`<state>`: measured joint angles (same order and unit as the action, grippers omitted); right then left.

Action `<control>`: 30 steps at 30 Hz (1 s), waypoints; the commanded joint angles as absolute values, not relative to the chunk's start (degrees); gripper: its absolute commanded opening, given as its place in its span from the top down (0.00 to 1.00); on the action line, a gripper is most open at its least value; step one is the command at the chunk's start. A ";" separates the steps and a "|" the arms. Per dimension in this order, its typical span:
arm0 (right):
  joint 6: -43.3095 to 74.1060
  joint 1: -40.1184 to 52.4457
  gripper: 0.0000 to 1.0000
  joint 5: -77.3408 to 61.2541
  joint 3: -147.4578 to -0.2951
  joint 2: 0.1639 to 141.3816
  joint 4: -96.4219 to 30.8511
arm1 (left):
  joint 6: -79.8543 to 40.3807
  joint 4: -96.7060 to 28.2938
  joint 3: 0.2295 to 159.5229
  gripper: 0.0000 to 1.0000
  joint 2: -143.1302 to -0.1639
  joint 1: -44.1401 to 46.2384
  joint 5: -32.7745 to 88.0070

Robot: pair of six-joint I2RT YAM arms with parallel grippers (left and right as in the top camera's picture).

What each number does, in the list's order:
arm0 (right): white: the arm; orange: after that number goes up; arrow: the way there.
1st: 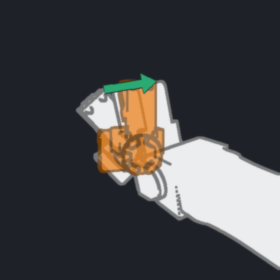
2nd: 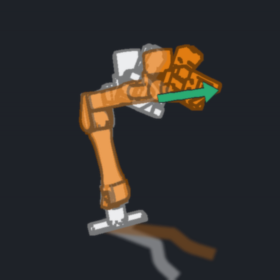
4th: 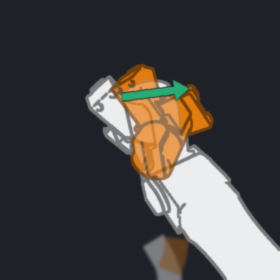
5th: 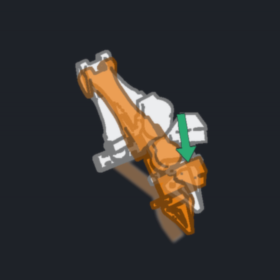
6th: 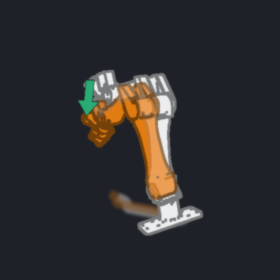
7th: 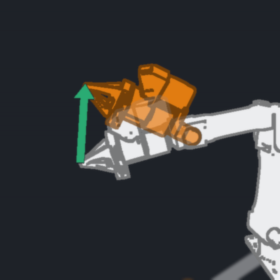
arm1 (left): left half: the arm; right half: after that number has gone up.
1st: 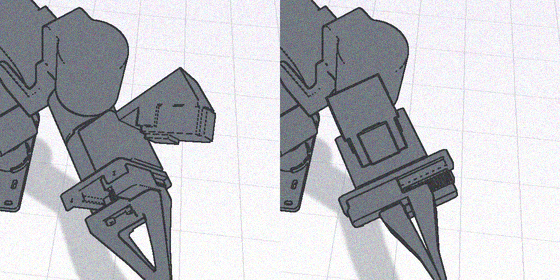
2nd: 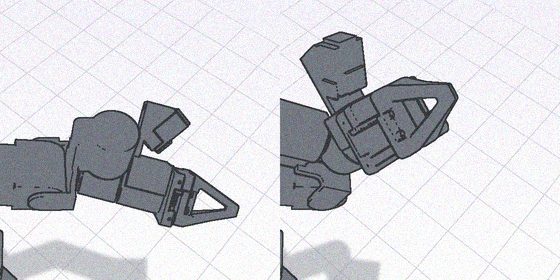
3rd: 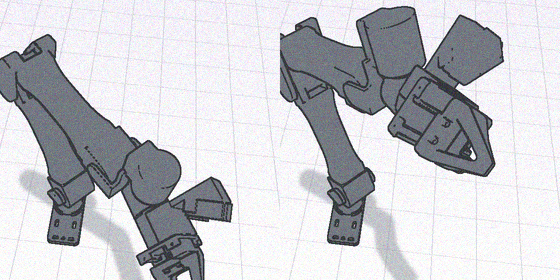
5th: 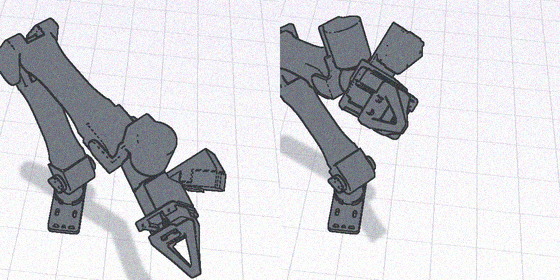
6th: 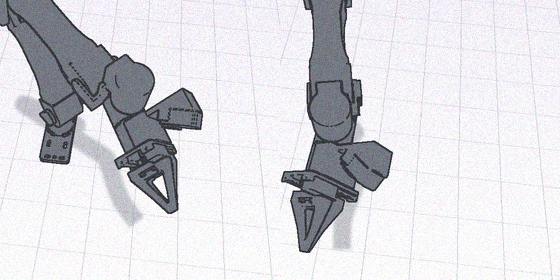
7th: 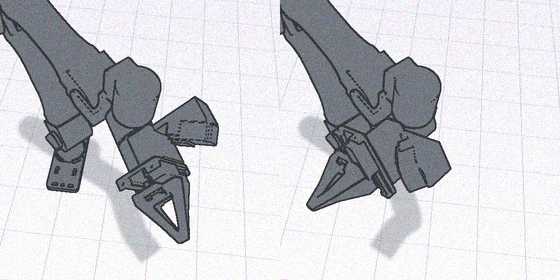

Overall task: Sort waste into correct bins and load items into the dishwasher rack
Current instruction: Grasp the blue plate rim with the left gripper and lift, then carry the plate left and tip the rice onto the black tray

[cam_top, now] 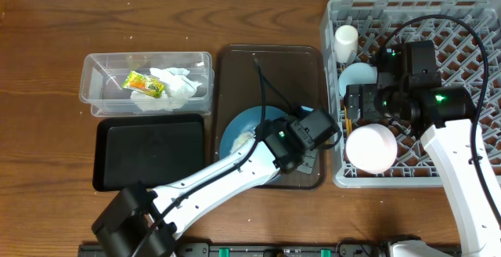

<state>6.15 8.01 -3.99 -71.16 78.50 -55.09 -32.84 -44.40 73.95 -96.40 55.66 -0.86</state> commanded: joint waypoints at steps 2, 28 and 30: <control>7.03 8.64 0.01 -3.46 -71.92 78.72 -55.05 | -33.15 -48.01 76.88 0.94 -95.55 55.64 -7.33; 7.03 8.67 0.01 -3.46 -71.92 78.72 -55.05 | -30.44 -59.11 79.02 0.94 -81.54 39.07 -2.57; 7.03 8.64 0.01 -3.46 -71.92 78.72 -55.05 | -29.69 -59.57 79.00 0.94 -79.35 34.89 2.63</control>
